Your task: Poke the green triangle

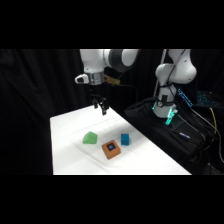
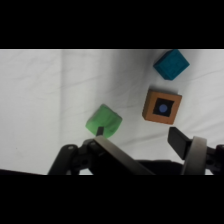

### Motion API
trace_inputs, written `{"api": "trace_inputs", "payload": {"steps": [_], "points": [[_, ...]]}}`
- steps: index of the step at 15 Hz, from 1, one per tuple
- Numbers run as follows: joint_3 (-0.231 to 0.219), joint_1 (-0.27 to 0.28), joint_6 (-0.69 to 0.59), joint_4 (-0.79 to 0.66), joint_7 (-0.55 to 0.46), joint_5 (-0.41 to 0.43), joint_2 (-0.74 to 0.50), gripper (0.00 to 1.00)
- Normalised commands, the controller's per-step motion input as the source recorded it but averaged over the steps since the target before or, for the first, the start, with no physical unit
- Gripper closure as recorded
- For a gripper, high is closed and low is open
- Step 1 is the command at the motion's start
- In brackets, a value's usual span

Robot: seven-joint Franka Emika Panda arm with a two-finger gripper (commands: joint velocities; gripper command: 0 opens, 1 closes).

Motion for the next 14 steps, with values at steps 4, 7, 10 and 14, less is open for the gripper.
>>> {"api": "trace_inputs", "payload": {"steps": [4,7,10,14], "points": [[-0.020,-0.100,-0.26,0.61,-0.12,0.198,0.35,0.00],[-0.008,-0.114,-0.19,0.53,-0.15,0.239,0.35,0.27],[0.008,-0.099,-0.01,0.36,-0.14,0.208,0.28,0.63],[0.023,-0.069,0.12,0.25,-0.09,0.159,0.29,1.00]]}}
